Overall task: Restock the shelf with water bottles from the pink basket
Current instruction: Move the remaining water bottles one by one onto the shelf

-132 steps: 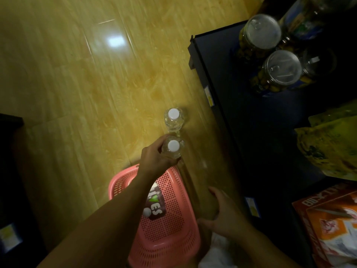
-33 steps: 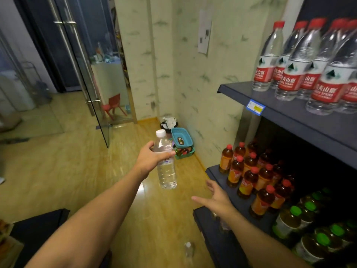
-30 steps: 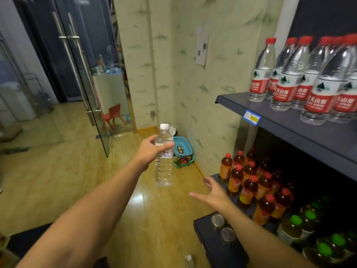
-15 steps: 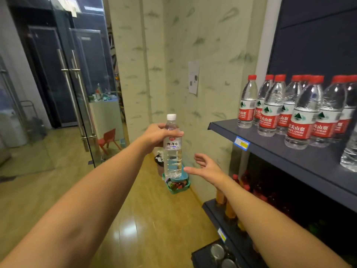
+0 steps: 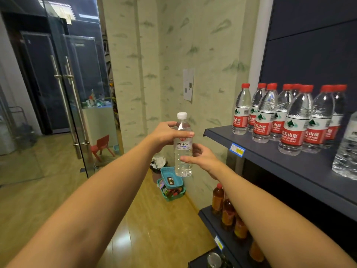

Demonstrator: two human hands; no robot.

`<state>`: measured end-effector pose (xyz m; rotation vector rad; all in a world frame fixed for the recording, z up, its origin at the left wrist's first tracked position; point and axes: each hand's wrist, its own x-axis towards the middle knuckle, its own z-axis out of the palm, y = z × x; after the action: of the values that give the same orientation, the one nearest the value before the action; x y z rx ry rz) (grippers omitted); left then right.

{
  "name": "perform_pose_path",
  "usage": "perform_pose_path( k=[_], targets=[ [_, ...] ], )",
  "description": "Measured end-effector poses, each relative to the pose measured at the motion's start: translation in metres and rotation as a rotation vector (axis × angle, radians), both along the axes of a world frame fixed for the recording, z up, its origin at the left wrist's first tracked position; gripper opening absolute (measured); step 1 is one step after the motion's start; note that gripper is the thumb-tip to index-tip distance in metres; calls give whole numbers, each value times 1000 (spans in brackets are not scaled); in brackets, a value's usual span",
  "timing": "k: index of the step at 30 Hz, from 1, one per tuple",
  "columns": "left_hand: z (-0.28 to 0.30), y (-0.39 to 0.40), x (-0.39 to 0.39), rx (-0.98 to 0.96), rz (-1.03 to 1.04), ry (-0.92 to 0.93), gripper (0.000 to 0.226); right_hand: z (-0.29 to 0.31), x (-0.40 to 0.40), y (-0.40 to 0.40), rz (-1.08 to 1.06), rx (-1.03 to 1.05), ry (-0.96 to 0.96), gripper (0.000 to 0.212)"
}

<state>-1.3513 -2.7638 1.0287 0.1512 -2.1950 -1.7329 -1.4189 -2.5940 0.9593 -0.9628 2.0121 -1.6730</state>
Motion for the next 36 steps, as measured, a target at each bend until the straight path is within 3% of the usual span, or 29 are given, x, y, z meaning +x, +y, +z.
perform_pose_path(
  k=[2,6,14,17,21,26,31,36],
  targets=[
    [2,7,-3,2,-5,12,54,5,-1,-2,5,-20,6,50],
    [3,15,-11,1,-3,33,52,12,-4,-2,-31,-67,2,42],
    [-2,22,-19,-22,-39,17,50,7,-14,-3,-57,-76,-71,49],
    [-5,24,-19,21,-82,18,65,3,-16,-1,-93,-91,-94,49],
    [-7,24,-19,75,-114,41,48,5,-19,6,-136,-117,-112,50],
    [-18,16,-24,96,-105,47,73,12,-23,17,-157,-90,-79,63],
    [-21,20,-30,110,-146,43,66,22,-26,32,-195,-93,-53,50],
    [-17,37,-39,132,-201,53,73,38,-27,56,-244,-96,-13,45]
  ],
)
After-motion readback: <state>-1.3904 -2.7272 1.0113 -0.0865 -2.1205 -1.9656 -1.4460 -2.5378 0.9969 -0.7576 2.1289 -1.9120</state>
